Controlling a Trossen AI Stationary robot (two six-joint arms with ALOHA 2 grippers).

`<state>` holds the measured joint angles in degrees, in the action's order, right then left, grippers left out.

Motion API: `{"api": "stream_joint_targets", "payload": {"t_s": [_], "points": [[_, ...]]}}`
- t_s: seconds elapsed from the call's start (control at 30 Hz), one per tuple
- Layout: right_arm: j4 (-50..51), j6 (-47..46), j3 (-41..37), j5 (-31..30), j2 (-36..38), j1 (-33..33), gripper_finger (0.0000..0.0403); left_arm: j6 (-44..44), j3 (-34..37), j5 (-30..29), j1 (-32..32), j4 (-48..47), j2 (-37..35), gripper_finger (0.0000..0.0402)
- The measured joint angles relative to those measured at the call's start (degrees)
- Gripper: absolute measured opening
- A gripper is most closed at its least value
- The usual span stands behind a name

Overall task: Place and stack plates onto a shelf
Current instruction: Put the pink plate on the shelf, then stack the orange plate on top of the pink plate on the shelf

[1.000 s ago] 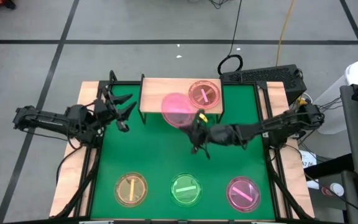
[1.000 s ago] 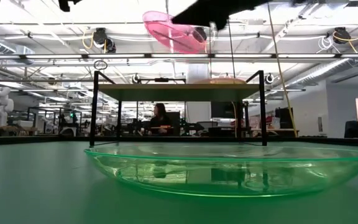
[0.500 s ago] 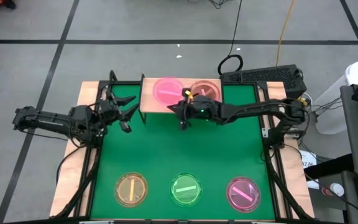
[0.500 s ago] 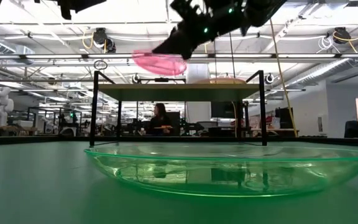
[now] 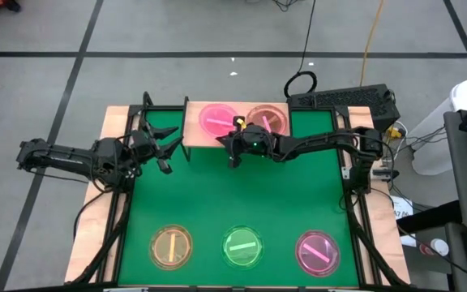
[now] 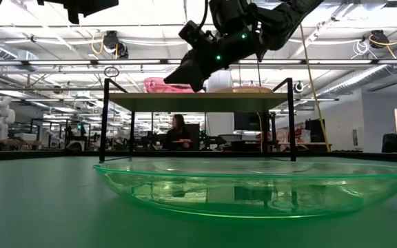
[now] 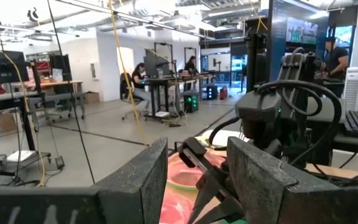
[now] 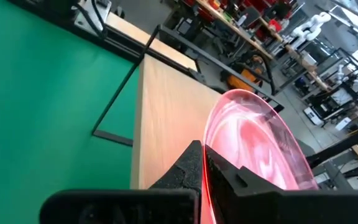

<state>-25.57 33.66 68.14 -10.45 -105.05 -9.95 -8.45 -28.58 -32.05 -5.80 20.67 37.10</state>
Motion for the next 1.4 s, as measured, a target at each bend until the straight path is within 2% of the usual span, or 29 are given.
{"api": "stream_joint_targets", "payload": {"t_s": [0.2,0.5,0.6,0.73,0.87,1.07,1.2,1.4], "points": [[-2.5,0.1,0.0,0.2,0.0,-0.2,0.0016,0.8,0.0,0.0,0.0,0.0,0.0,0.0172],[-4.2,-0.1,0.0,0.2,0.0,-0.1,0.0087,2.6,0.0,0.1,0.0,-2.2,0.0,0.0172],[-5.0,-3.2,0.0,0.2,0.2,0.0,0.0109,3.0,0.0,0.1,0.0,-3.1,0.0,0.0172],[-2.1,-5.0,-0.1,0.2,3.9,1.4,0.0124,2.9,0.0,1.0,-0.3,-6.0,0.0,0.0172],[1.3,-4.7,-1.6,0.3,11.3,5.6,0.0127,3.6,0.0,3.0,-1.8,-10.2,0.0,0.0172],[5.5,-13.1,-10.6,0.3,22.5,12.9,0.0128,10.1,0.0,3.6,-6.0,-18.4,2.1,0.0172],[-0.9,-15.8,-19.9,-0.7,27.9,18.3,0.0128,13.1,0.0,3.7,-9.4,-20.0,7.2,0.0172],[-11.7,-18.9,-29.9,-10.8,31.3,25.7,0.0128,14.7,-1.6,3.8,-14.0,-22.1,16.5,0.0172]]}}
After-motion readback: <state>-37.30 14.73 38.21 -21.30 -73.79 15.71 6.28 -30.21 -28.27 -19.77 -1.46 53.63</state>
